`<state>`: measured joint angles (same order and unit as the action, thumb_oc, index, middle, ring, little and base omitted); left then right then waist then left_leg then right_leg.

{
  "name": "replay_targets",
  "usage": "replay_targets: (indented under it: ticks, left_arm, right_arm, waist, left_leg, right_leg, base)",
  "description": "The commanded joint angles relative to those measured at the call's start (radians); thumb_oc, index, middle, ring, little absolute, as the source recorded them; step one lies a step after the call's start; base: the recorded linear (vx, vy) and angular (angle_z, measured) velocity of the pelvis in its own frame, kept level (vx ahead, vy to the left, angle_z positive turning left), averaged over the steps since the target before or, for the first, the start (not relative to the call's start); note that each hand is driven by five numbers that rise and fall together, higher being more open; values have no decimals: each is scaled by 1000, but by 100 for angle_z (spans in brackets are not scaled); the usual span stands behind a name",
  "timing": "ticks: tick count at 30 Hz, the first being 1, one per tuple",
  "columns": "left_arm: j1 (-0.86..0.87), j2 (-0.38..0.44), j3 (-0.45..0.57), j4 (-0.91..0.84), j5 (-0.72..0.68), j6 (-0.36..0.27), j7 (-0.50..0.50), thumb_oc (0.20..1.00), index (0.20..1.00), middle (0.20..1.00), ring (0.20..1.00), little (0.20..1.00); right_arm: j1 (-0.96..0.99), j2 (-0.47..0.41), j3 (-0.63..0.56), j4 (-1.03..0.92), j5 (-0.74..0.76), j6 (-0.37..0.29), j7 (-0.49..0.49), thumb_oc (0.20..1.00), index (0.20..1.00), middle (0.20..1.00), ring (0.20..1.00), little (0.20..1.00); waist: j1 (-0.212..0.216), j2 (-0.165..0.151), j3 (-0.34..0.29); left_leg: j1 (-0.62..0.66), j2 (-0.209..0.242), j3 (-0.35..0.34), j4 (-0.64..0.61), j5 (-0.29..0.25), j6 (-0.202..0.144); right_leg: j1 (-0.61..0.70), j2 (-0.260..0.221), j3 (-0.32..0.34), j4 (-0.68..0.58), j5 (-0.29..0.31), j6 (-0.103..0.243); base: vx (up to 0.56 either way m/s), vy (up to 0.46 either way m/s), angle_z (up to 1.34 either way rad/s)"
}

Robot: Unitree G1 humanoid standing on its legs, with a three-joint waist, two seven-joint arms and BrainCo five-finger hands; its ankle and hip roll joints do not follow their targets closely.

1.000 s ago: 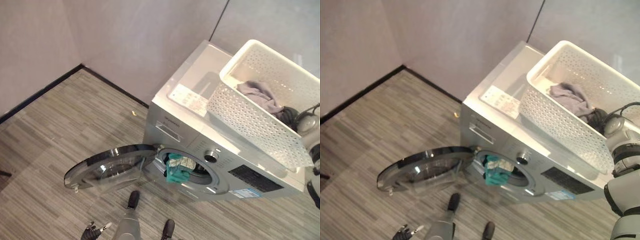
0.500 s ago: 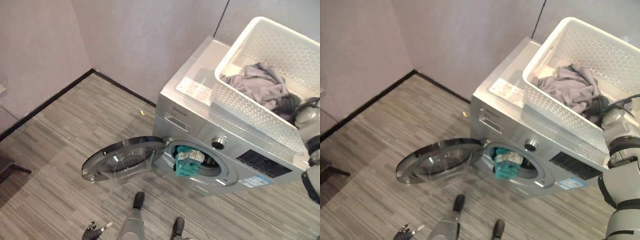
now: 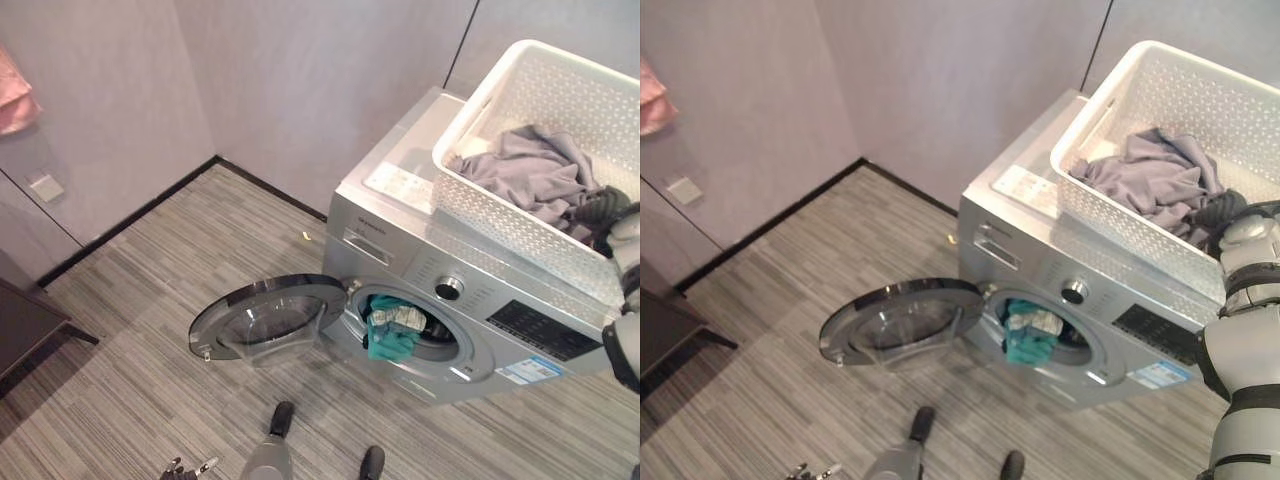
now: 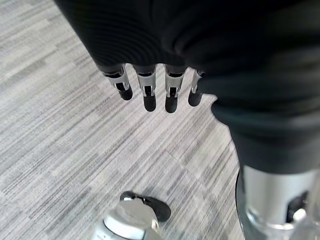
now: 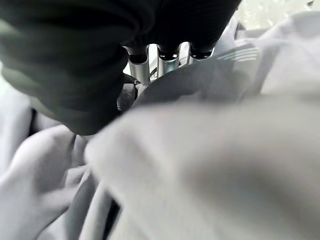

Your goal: Grab the laundry basket,head to the washer,open it,put in the laundry and shut it.

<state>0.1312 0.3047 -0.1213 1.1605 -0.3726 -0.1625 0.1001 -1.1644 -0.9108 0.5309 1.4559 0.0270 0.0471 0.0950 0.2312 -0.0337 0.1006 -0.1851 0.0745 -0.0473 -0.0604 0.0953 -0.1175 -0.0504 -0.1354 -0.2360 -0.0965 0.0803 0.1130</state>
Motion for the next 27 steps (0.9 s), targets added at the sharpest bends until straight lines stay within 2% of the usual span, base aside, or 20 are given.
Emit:
replay_targets:
  ticks: [1,7,10,20,27]
  left_arm:
    - [-61,31,-30,24,41,-8,-3,1000,1000,1000,1000,1000]
    - [-59,37,-45,21,64,-4,1,1000,1000,1000,1000,1000]
    - [-61,32,-53,19,74,-3,9,1000,1000,1000,1000,1000]
    - [-73,23,-50,49,74,-3,26,1000,1000,1000,1000,1000]
    - [-81,25,-34,81,79,1,57,1000,1000,1000,1000,1000]
  right_arm:
    - [-143,-89,85,3,52,-7,-36,200,200,200,200,200]
    - [-259,-151,113,19,93,-10,-77,200,200,200,200,200]
    - [-307,-151,121,4,121,-17,-116,200,200,200,200,200]
    - [-357,-120,137,-26,176,-23,-144,200,200,200,200,200]
    - [-475,-145,128,-52,282,-41,-249,200,200,200,200,200]
  waist:
    - [23,-26,69]
    - [32,-30,36]
    - [33,-34,24]
    - [19,-45,12]
    - [9,-55,-4]
  left_leg:
    - [20,21,-6,-27,-26,5]
    - [39,8,-19,-27,-37,5]
    - [45,5,-23,-27,-41,5]
    - [55,6,-19,-27,-47,4]
    - [66,9,-18,-27,-54,2]
  right_leg:
    - [109,-39,1,9,-124,58]
    - [137,-44,-20,9,-132,62]
    - [147,-45,-31,9,-134,65]
    - [155,-45,-32,9,-135,64]
    - [165,-44,-32,9,-137,64]
  base:
    - [47,-3,6]
    - [56,-8,10]
    - [41,0,17]
    - [4,1,3]
    - [0,0,0]
